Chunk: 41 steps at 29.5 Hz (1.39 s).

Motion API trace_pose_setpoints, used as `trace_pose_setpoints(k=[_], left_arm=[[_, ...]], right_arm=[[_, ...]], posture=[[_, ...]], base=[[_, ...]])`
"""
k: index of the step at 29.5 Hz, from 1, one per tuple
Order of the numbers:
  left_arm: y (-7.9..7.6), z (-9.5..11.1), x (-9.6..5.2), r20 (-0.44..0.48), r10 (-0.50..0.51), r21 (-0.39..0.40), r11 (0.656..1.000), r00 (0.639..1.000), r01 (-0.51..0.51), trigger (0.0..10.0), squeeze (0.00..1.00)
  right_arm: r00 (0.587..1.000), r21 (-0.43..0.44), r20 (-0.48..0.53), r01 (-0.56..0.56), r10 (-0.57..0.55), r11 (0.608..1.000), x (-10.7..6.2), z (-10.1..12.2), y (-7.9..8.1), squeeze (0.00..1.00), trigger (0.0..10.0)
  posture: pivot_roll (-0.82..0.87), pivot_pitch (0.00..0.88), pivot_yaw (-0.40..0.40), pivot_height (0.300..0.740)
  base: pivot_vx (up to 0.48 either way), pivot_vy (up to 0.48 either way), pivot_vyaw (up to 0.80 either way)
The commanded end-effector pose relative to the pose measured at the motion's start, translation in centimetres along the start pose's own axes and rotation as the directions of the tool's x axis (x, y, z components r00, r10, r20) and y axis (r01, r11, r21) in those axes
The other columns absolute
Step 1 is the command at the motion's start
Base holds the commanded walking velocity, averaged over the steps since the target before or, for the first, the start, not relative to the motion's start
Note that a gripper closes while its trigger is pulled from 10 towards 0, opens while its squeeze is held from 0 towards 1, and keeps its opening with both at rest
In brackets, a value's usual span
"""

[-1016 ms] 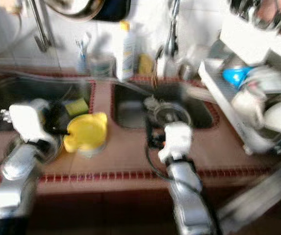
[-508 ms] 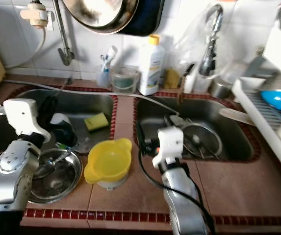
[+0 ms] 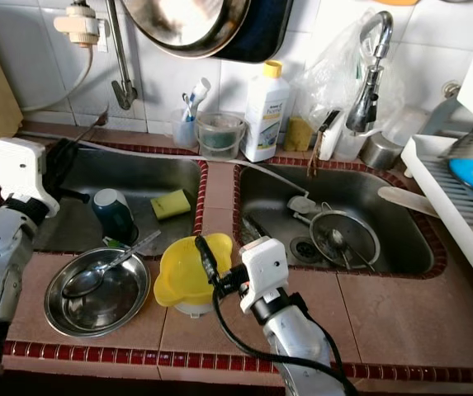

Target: Kitchen organization

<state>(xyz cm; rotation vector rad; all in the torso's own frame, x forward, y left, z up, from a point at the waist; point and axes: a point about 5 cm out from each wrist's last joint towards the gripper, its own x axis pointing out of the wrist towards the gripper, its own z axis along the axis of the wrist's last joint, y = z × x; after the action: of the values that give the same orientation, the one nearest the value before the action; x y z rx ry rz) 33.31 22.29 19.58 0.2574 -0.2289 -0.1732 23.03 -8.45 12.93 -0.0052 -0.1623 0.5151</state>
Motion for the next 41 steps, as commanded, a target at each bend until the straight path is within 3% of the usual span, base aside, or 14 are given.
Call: trace_pose_setpoints(k=[1,14,23,41], left_arm=[[-0.7,0.0,0.4,-0.001,-0.058,0.018,0.998,0.998,0.058,10.0,0.0],[-2.2,-1.5,0.4,-0.048,-0.19,0.045,0.98,0.981,0.193,10.0,0.0],[-1.7,-2.0,0.5,-0.08,-0.238,0.077,0.967,0.968,0.244,10.0,0.0],[-0.4,-2.8,0.2,-0.149,-0.277,0.145,0.943,0.949,0.298,10.0,0.0]], right_arm=[[1.0,-0.005,0.013,-0.01,0.01,1.0,-0.2,0.7,0.1,0.0,10.0],[0.999,-0.006,-0.027,0.034,-0.034,0.999,-2.6,1.7,0.0,0.0,10.0],[0.997,0.014,-0.072,0.017,-0.016,1.0,-4.7,2.4,0.7,0.0,10.0],[0.995,0.075,-0.099,0.022,-0.014,0.997,-6.0,3.2,2.2,0.0,10.0]], posture=[[-0.23,0.05,-0.045,0.74],[-0.28,0.098,-0.027,0.74],[-0.3,0.134,-0.011,0.74],[-0.29,0.179,0.016,0.74]], base=[[0.0,0.0,0.0],[0.0,0.0,0.0],[0.0,0.0,0.0],[0.0,0.0,0.0]])
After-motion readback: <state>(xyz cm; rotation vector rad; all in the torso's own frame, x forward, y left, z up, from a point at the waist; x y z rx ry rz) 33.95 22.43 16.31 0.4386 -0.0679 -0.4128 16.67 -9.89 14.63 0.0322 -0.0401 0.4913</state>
